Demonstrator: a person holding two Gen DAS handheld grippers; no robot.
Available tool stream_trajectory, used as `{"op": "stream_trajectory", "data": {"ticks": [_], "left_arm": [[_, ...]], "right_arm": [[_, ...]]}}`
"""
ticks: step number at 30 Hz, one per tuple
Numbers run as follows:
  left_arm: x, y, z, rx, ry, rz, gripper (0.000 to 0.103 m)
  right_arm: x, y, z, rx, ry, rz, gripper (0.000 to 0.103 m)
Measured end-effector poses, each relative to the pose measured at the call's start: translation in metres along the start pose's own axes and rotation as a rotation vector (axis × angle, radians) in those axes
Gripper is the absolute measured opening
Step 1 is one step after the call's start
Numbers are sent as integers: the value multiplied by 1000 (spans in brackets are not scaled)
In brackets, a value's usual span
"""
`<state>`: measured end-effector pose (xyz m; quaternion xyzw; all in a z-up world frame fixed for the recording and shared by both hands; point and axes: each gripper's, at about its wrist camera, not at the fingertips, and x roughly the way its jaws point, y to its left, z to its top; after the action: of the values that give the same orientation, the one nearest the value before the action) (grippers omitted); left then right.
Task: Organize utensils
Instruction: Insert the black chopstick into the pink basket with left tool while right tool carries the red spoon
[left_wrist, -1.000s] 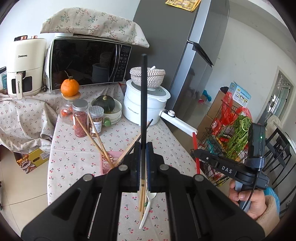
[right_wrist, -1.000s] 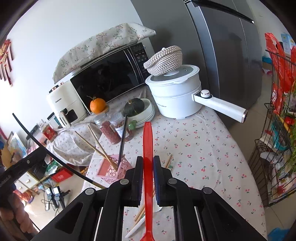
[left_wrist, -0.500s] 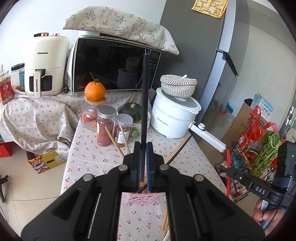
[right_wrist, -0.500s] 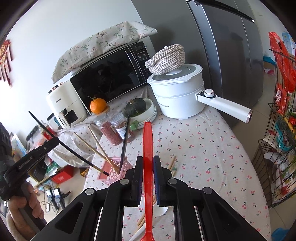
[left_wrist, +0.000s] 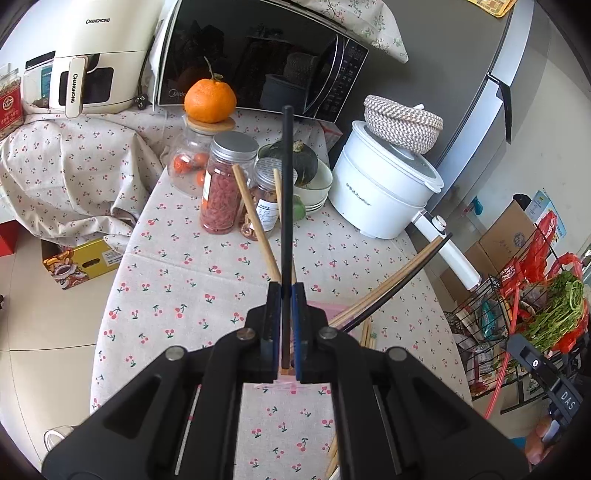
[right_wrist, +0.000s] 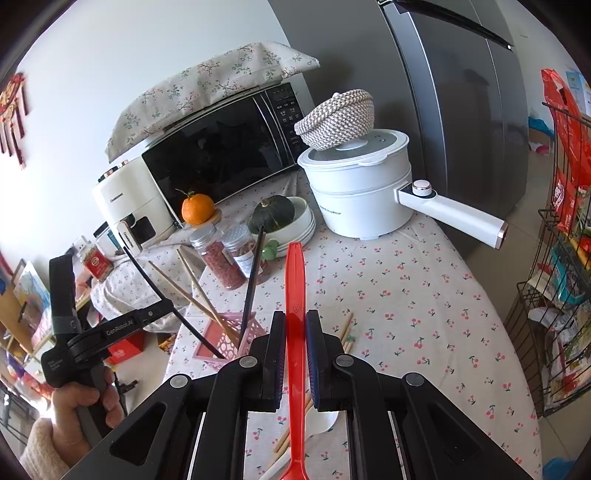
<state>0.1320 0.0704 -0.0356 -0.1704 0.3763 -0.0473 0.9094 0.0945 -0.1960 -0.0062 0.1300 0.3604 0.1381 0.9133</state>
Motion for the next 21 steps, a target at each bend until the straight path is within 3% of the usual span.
{"op": "stream_trajectory", "data": {"ticks": [4, 8, 16, 21], "left_arm": [[5, -2, -2, 13, 9, 11, 7], [1, -6, -3, 41, 19, 33, 41], [-26, -15, -10, 85, 32, 36, 69], [-44, -17, -23, 177, 56, 77, 82]], "right_arm": [[-1, 1, 0, -6, 1, 3, 11], [-2, 0, 0, -2, -4, 4, 11], [-4, 1, 4, 21, -30, 20, 11], [0, 8, 10, 49, -61, 49, 11]]}}
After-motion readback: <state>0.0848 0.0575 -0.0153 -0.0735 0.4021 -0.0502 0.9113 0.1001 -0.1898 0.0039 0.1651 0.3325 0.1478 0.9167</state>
